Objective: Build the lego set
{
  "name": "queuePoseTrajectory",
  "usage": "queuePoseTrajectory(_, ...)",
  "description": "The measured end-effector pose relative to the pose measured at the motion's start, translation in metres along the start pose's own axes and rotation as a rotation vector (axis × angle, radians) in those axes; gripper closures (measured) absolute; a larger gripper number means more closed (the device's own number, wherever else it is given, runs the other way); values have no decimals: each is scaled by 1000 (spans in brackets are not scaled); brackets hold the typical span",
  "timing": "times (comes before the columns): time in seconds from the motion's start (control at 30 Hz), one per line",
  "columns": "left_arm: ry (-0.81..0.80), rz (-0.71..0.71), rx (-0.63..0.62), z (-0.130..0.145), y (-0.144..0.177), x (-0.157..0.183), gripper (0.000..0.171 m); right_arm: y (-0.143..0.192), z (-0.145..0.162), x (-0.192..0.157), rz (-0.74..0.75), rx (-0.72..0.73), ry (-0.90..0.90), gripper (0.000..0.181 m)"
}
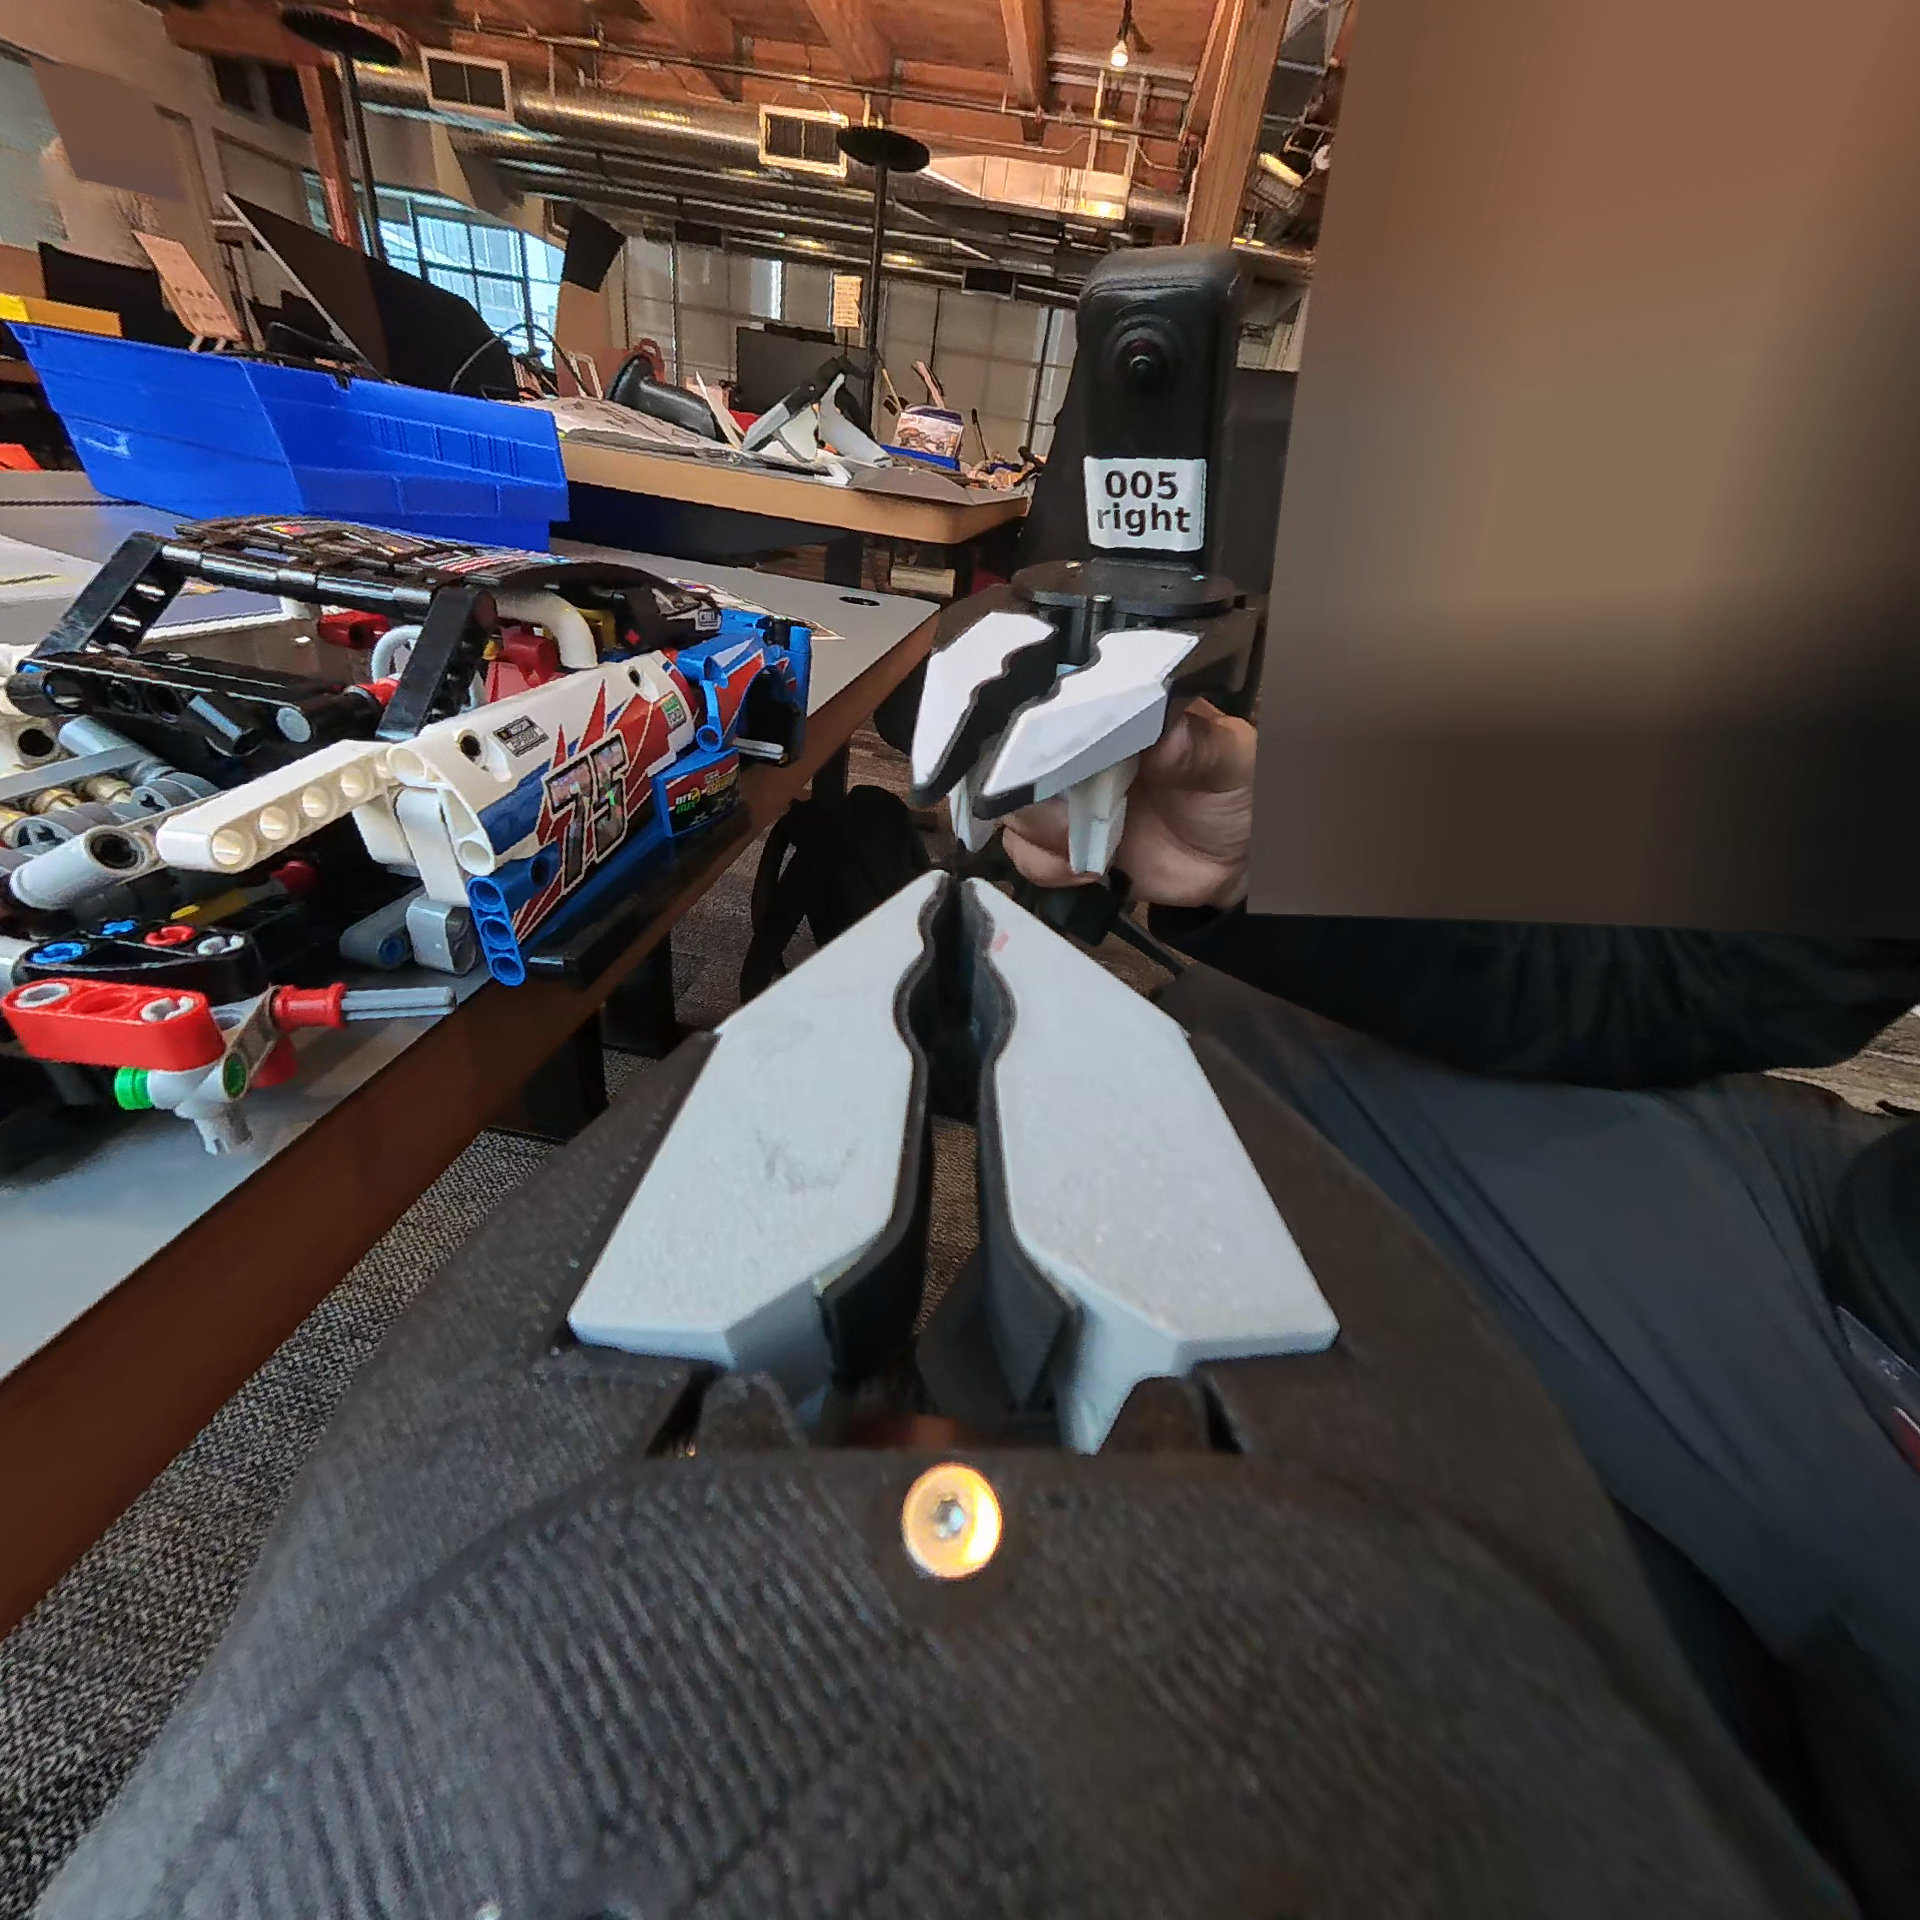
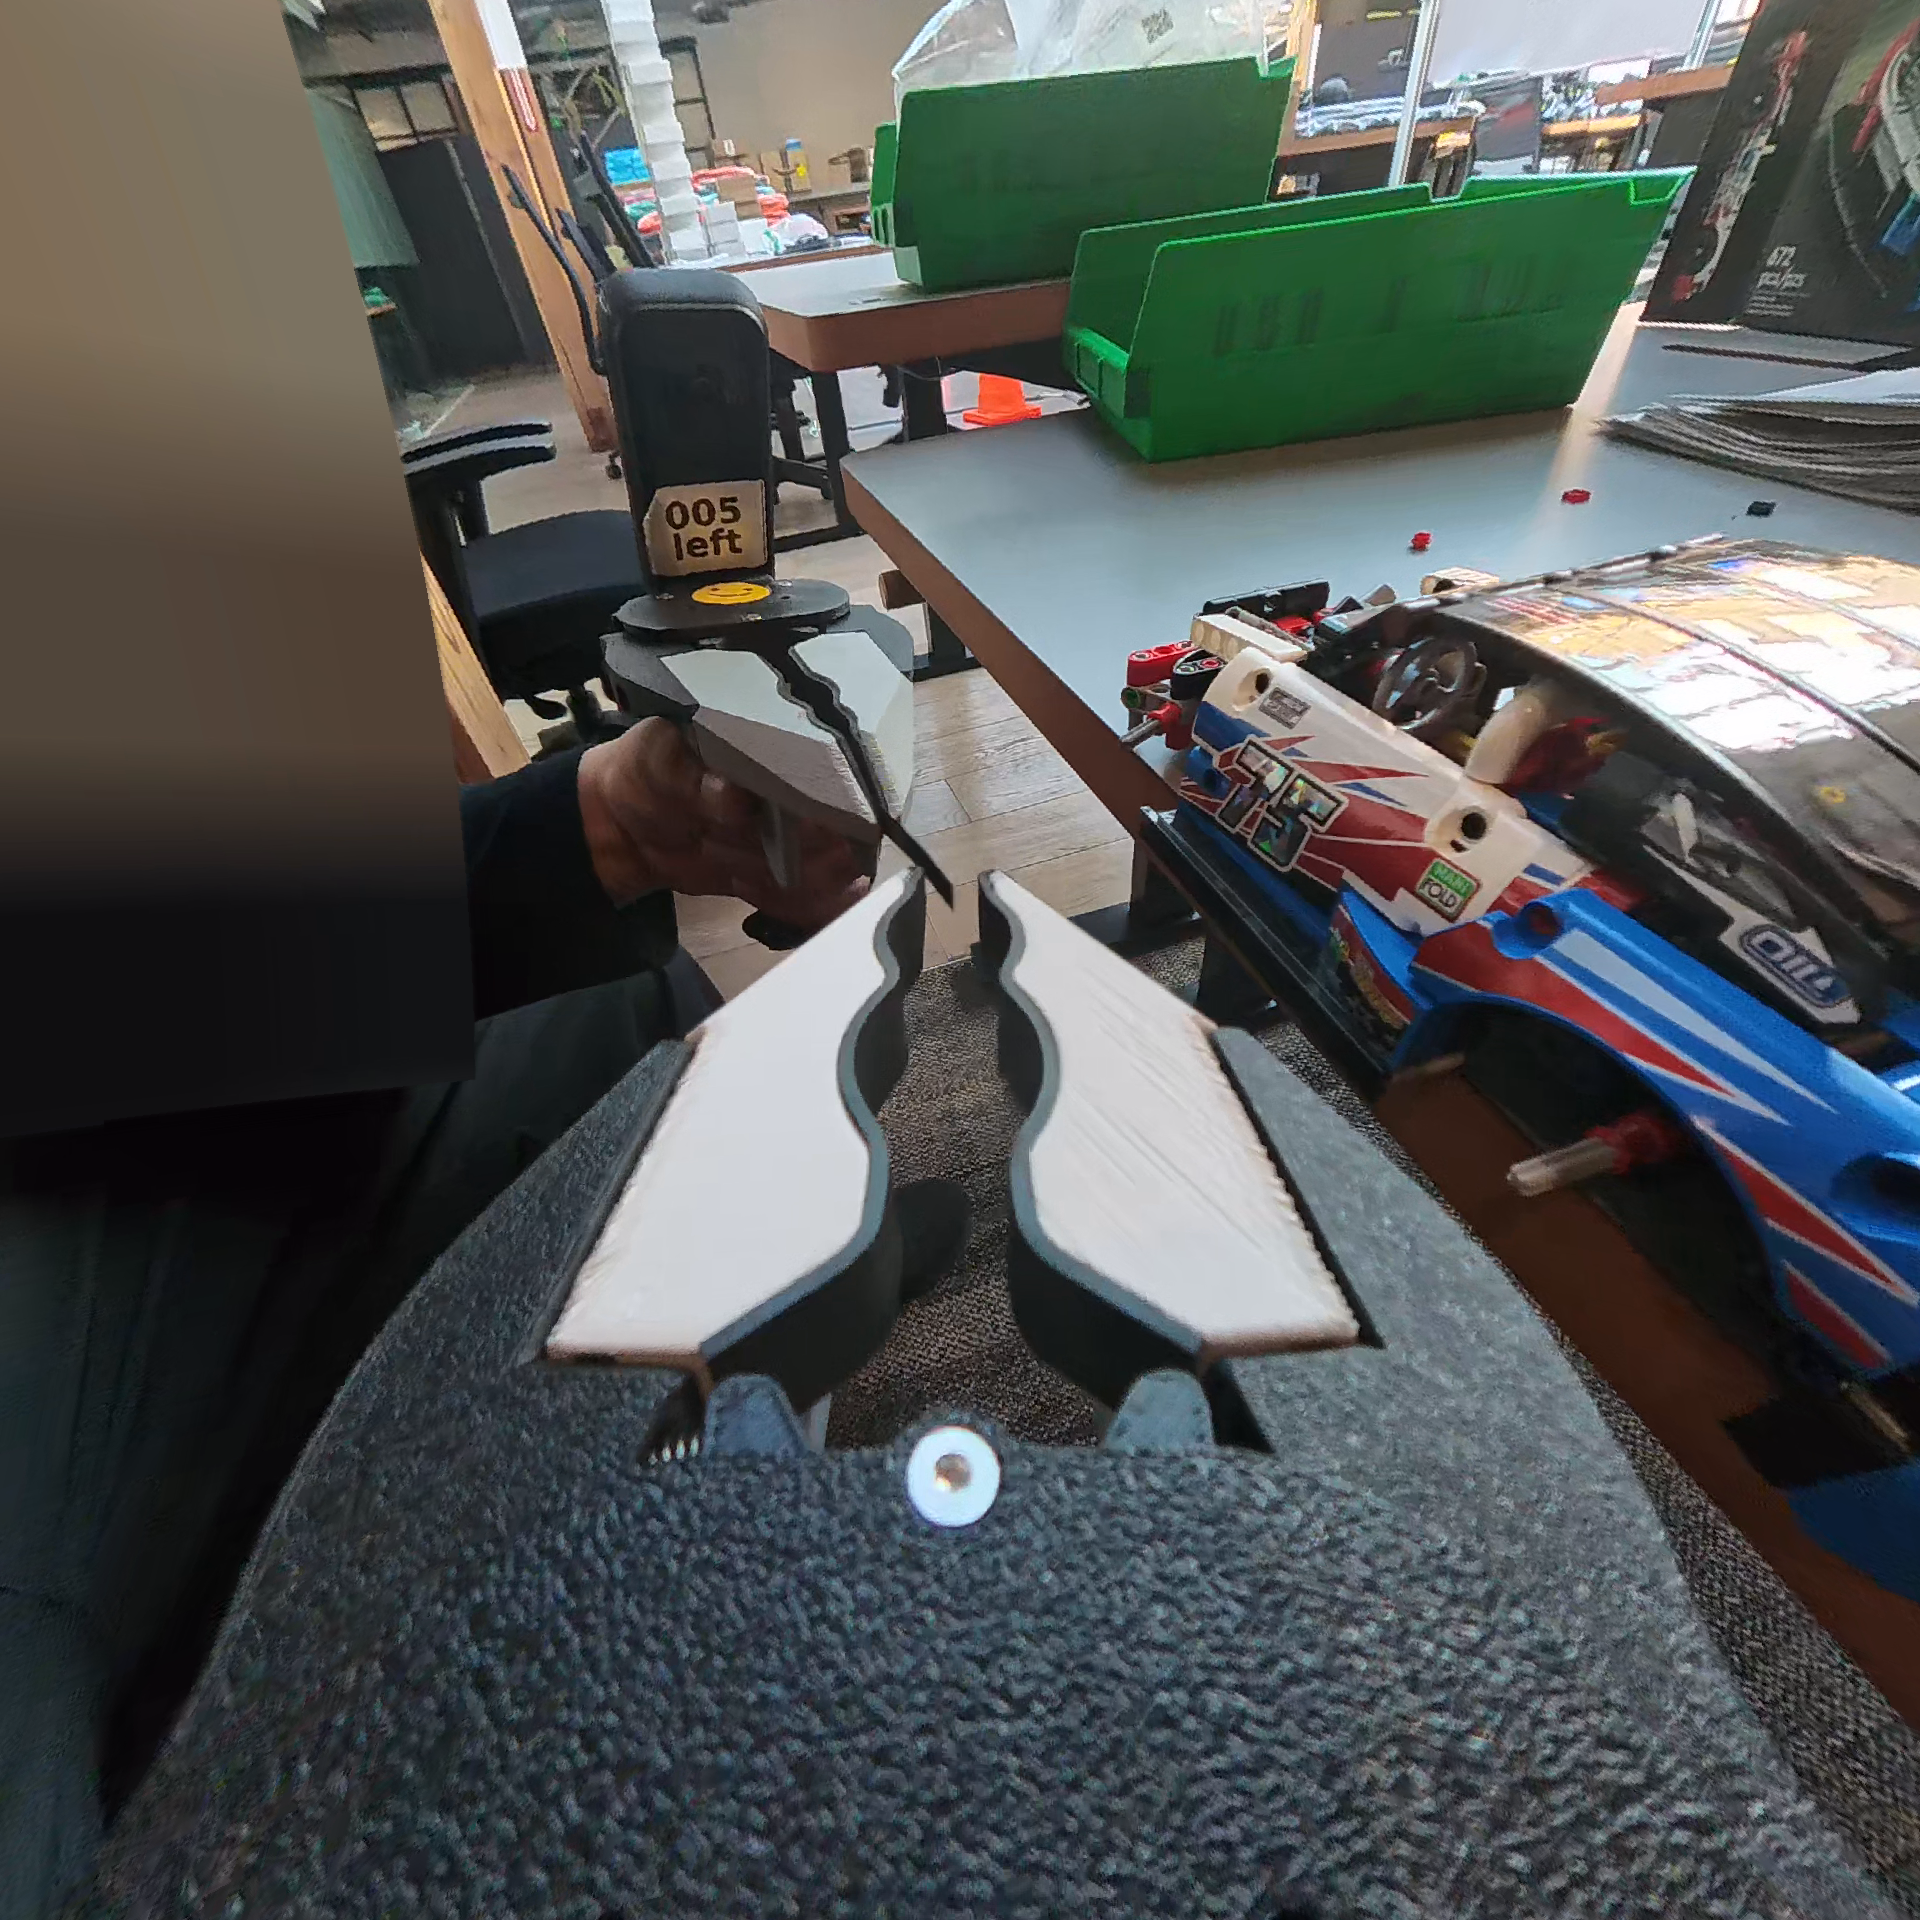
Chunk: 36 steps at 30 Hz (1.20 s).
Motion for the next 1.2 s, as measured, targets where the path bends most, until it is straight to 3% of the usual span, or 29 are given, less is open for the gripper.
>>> queuePoseTrajectory(0.07,1,1,-2,1,-1,0,171,1,0,0,-5,2,1,181)
queuePoseTrajectory(0.4,37,-28,14,0,0,-4,171,0,-1,-1,3,14,6,181)
queuePoseTrajectory(0.57,51,-7,15,-1,2,-3,160,-2,-2,-4,36,8,40,181)
queuePoseTrajectory(0.63,58,-1,33,-3,3,-4,171,-1,-4,-10,-7,27,46,181)
queuePoseTrajectory(1.0,42,23,83,-7,7,3,171,-1,-4,-19,-93,54,88,181)
queuePoseTrajectory(1.07,40,1,95,-7,6,2,171,0,-2,-19,-96,52,93,181)
queuePoseTrajectory(1.1,68,-91,137,-10,8,-4,165,1,-2,-19,-101,60,88,181)
queuePoseTrajectory(1.13,76,-134,194,-13,15,-9,171,6,-3,-16,-92,76,77,181)
queuePoseTrajectory(1.2,68,-53,236,-14,25,-6,147,16,-4,-10,-70,109,55,181)
Point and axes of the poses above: each gripper's, where its closed fingertips meet, y back along the fingers, z out of its underside, x = y × z across the jaws, the point moved 7 cm from there along y, back along the fingers, and after that the axes turned 9 degrees about -z, right-handed, at the moved point
